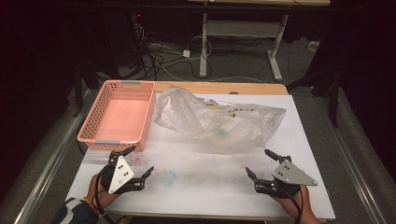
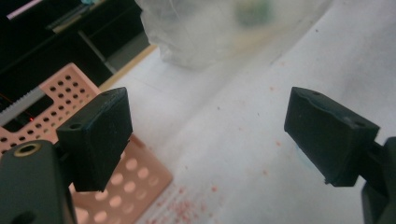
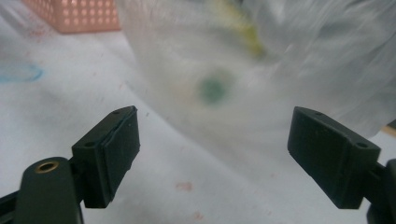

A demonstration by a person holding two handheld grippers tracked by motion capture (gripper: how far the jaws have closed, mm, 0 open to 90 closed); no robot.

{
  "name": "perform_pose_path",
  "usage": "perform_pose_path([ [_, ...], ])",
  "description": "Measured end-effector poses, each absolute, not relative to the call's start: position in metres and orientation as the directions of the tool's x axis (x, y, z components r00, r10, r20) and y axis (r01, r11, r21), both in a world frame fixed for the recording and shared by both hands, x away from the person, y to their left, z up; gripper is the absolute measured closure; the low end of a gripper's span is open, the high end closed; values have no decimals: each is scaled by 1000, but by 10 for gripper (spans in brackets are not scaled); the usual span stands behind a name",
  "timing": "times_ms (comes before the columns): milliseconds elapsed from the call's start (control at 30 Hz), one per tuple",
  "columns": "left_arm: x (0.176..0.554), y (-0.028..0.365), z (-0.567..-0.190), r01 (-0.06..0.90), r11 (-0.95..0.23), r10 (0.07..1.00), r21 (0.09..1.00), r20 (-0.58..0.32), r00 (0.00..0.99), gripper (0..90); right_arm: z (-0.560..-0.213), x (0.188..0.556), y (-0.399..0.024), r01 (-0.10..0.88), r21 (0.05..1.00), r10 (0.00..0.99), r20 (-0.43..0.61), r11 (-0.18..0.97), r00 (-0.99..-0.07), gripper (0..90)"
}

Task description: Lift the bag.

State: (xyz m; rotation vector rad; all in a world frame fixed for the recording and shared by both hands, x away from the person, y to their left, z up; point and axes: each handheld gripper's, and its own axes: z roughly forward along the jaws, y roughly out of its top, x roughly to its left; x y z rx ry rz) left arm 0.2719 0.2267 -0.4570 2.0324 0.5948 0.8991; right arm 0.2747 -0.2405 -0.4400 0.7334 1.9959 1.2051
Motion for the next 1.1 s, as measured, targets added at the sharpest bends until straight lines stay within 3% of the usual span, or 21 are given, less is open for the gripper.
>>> perform_pose_path([
  [400,267,236,-468,155,-584,660,797,355,662,150,-457,268,-242,152,881,732,-264,448,-628,174],
  [1100,268,234,-467,167,-581,662,796,343,666,150,-456,267,-241,139,880,715,-267,455,-646,177],
])
